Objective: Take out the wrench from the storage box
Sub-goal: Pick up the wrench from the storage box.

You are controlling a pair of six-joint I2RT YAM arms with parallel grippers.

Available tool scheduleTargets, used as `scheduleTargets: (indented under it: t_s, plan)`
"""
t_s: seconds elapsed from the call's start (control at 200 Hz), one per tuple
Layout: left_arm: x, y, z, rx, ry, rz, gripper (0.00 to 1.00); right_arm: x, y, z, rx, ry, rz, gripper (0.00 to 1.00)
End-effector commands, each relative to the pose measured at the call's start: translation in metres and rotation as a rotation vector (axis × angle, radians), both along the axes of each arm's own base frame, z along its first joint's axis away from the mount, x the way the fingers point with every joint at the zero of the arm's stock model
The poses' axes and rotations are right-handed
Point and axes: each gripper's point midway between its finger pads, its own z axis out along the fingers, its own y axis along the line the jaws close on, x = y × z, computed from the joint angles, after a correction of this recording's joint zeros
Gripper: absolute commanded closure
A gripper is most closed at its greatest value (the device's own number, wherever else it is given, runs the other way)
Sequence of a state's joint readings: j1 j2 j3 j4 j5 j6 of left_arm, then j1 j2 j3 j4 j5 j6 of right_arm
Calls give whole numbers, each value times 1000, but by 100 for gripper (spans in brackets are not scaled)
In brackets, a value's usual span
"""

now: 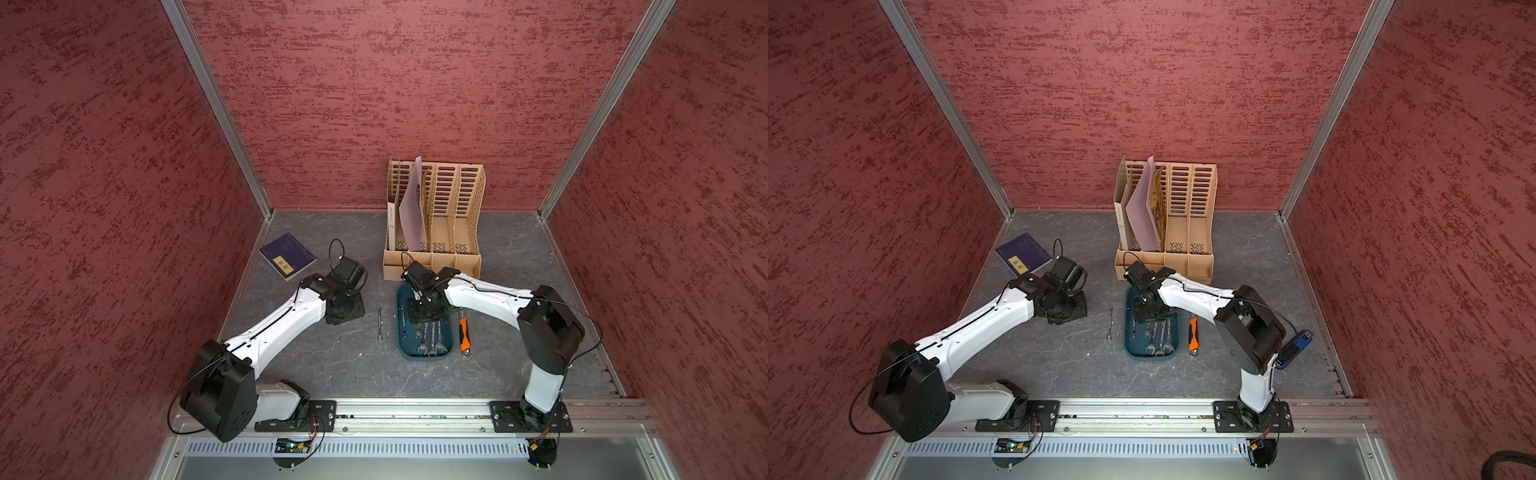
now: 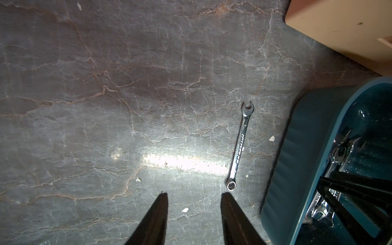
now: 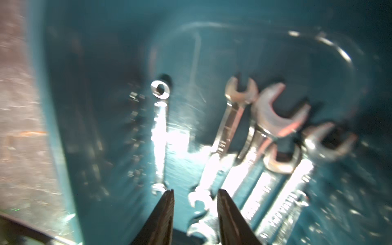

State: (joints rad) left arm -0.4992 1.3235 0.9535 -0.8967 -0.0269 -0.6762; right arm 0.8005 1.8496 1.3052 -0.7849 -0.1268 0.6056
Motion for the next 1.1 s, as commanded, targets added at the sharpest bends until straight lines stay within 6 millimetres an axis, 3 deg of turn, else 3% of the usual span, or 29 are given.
scheduleTargets:
  t_s: [0.0, 0.09, 0.245, 0.551, 0.947, 1.097]
  plan:
    - [1, 1, -3, -4, -2, 11, 56, 5, 24, 2, 53, -18, 32, 59]
    - [1, 0, -3, -8, 0, 11, 56, 5, 31, -3, 44, -20, 47, 53]
    - [1, -2, -5, -21, 4, 12, 56, 6, 31, -21, -16, -1, 57, 52]
    - [-3, 5, -7, 11, 21, 25, 56, 6, 8, -45, -188, -11, 68, 51]
    - [0, 1, -1, 0, 10, 21, 55, 10, -15, -49, -307, -45, 76, 65]
    - [0, -1, -1, -3, 9, 21, 56, 5, -4, -52, -250, -14, 81, 67]
